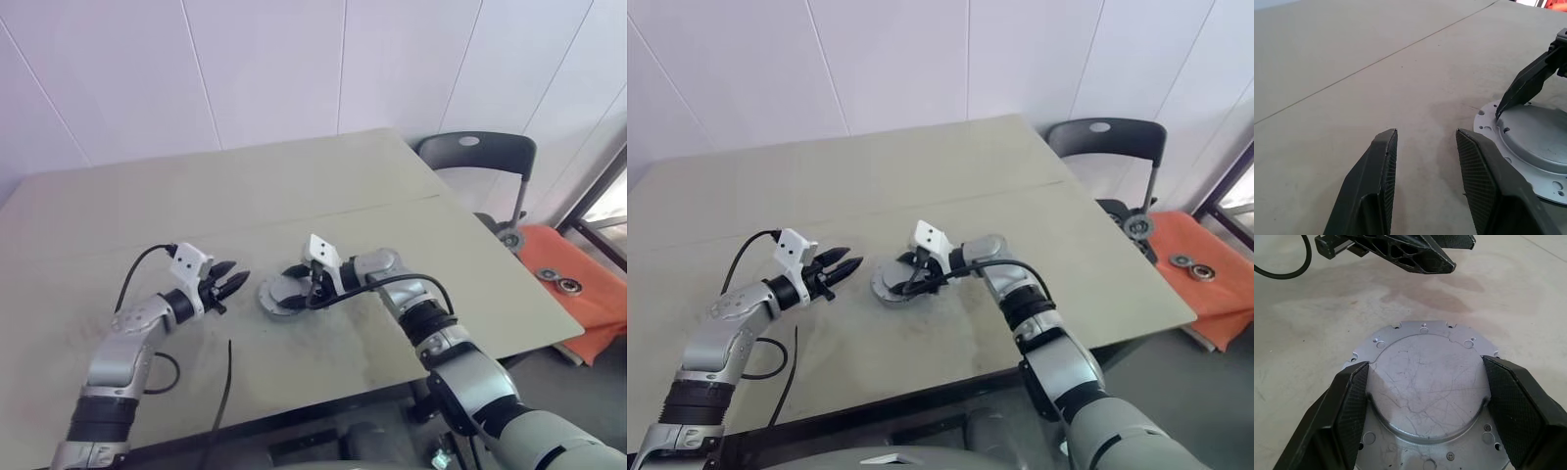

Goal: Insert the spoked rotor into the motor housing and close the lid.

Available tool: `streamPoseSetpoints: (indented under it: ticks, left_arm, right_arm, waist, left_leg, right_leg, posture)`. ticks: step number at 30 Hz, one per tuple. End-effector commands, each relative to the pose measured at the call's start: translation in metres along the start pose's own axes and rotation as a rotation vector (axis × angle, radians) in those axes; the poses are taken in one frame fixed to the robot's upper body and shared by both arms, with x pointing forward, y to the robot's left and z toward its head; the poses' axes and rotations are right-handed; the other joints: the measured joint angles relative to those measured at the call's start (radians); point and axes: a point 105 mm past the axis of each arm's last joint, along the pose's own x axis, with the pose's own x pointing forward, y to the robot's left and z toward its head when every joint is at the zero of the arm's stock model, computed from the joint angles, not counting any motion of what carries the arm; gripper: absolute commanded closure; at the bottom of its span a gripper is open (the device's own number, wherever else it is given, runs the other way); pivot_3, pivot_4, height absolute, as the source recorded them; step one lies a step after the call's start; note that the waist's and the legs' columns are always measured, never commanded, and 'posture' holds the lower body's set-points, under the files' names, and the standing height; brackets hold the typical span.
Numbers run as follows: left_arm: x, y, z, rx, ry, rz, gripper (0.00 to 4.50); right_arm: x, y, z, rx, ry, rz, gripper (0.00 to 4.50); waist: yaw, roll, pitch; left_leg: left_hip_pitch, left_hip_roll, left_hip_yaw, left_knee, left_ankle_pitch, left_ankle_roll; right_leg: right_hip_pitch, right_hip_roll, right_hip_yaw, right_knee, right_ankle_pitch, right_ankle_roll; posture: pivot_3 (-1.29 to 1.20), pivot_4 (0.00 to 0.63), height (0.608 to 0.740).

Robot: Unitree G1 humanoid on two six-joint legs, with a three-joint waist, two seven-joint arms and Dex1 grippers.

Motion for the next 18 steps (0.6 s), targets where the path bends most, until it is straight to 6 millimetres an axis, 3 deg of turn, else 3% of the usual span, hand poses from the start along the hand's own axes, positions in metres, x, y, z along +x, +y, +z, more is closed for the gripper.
streamPoseSetpoints:
  ticks: [1,6,18]
  left_arm:
    - [0.001,0.0033,0.0139,0.034,-0.042,0.01,2.51]
    - [0.0014,0.0024,0.0128,0.032,-0.041,0.009,2.51]
    - [0.0013,0.0024,0.013,0.033,-0.039,0.009,2.51]
  right_arm:
    - [0.0038,0.0097,-0.0178,0.042,0.058,0.052,1.31]
    - [0.003,0.0085,-0.0244,0.042,0.076,0.04,1.31]
    - [0.0002,0.0096,-0.017,0.048,0.032,0.07,1.31]
  waist:
    - [0.0,0.0,0.0]
    - [0.001,0.0,0.0]
    - [0.001,0.0,0.0]
  left_leg:
    - [0.0,0.0,0.0,0.0,0.0,0.0]
    - [0.0,0.0,0.0,0.0,0.0,0.0]
    - [0.0,0.0,0.0,0.0,0.0,0.0]
  right_leg:
    - [0.0,0.0,0.0,0.0,0.0,0.0]
    - [0.0,0.0,0.0,0.0,0.0,0.0]
    - [0.0,0.0,0.0,0.0,0.0,0.0]
  posture:
    - [0.0,0.0,0.74]
    - [0.0,0.0,0.74]
    - [0.0,0.0,0.74]
